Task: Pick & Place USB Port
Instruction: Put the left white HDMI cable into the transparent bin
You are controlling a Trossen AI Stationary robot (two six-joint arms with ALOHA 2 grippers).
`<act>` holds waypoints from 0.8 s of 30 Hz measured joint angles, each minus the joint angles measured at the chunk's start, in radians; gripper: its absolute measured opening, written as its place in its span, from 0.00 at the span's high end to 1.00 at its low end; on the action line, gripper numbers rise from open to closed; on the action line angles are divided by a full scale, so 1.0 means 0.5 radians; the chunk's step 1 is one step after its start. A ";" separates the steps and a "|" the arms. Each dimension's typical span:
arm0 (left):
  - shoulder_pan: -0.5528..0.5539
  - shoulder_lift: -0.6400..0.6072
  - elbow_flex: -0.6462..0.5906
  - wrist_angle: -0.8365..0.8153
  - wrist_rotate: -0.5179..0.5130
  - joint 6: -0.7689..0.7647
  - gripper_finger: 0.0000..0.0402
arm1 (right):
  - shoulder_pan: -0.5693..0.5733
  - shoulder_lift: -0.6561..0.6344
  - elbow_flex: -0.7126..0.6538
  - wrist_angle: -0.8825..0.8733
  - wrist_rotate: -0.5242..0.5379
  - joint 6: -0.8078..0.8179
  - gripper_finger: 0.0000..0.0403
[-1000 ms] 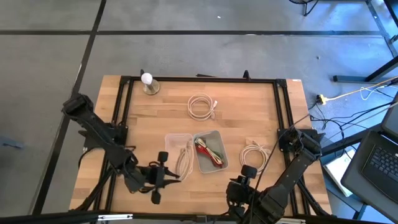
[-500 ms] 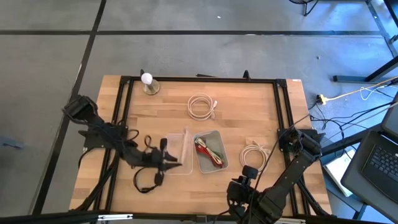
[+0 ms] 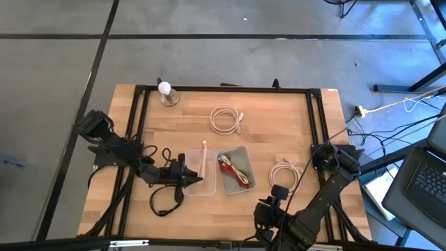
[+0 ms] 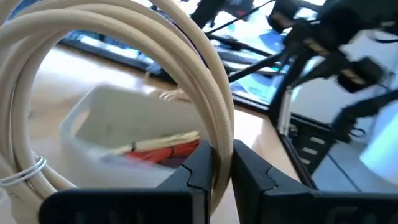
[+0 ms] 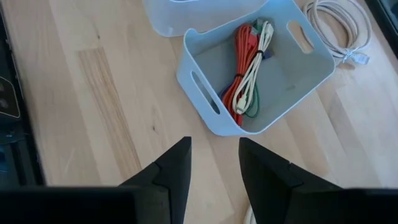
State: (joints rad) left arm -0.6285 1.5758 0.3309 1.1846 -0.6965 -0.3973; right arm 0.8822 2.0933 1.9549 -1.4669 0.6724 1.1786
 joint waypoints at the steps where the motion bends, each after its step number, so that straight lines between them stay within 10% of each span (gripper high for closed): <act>1: 0.000 0.048 0.005 0.036 -0.018 -0.043 0.93 | 0.001 0.000 0.000 0.001 0.000 0.000 0.66; 24: 0.019 0.564 0.275 0.315 -0.061 -0.378 0.93 | 0.001 0.000 0.001 0.017 -0.076 0.004 0.66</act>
State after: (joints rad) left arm -0.6189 1.8576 0.4683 1.3419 -0.7272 -0.5864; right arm 0.8829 2.0933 1.9553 -1.4586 0.6342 1.1807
